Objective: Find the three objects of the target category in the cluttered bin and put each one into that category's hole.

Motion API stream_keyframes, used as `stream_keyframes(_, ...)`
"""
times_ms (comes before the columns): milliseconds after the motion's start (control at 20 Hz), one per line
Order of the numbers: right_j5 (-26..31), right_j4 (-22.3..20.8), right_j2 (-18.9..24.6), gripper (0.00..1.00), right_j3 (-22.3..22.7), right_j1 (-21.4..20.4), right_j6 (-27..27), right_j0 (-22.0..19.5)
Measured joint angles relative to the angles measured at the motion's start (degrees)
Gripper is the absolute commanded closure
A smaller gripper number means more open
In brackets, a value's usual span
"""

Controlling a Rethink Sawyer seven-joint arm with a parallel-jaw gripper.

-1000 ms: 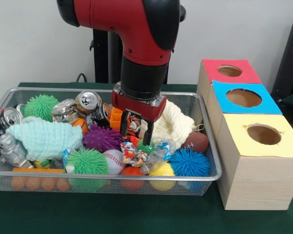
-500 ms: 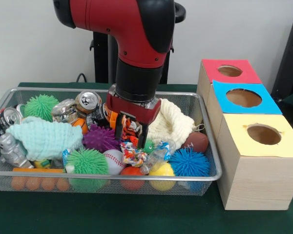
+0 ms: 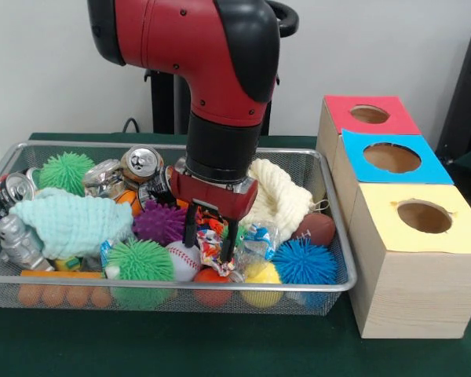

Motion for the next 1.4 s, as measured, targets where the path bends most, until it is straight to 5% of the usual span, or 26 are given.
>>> stream_keyframes(1000, -0.26, 0.03, 0.01, 0.00, 0.70, 0.24, 0.00, -0.06)
stream_keyframes(1050, -0.26, 0.02, 0.02, 1.00, 0.82, 0.22, 0.00, -0.09)
stream_keyframes(1400, -0.27, 0.67, 0.02, 1.00, 1.40, 0.22, 0.00, -0.08)
